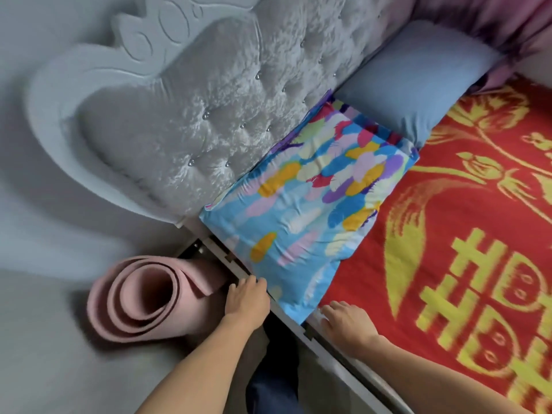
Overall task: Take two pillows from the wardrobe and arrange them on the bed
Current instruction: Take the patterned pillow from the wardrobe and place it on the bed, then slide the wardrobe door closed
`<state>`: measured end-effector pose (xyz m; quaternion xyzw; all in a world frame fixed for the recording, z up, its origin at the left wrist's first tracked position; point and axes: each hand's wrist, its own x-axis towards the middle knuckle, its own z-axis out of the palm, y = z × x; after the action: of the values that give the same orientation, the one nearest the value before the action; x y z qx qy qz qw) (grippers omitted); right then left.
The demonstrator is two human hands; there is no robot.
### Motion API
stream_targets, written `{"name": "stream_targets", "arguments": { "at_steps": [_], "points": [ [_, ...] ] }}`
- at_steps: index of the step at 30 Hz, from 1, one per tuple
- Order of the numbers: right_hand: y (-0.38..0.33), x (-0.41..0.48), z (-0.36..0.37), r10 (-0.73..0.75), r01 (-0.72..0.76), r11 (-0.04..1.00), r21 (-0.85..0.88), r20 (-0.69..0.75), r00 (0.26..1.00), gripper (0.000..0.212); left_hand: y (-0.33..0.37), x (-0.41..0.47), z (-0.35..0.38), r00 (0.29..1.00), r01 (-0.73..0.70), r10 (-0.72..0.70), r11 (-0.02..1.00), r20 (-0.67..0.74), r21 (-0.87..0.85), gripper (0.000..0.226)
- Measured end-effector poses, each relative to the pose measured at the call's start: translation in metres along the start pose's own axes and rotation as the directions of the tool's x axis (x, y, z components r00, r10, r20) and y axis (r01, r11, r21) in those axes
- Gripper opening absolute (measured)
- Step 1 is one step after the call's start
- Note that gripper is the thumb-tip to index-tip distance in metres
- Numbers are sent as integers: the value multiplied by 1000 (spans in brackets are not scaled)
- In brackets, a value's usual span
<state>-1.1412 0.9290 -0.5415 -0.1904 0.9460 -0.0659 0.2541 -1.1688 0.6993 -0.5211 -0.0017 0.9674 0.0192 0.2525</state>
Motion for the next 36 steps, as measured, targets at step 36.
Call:
{"name": "stream_targets", "arguments": {
  "at_steps": [36],
  "points": [
    [-605, -427, 100, -913, 826, 366, -429, 6, 408, 27, -239, -937, 216, 493, 749, -865, 478, -97, -459, 24]
  ]
}}
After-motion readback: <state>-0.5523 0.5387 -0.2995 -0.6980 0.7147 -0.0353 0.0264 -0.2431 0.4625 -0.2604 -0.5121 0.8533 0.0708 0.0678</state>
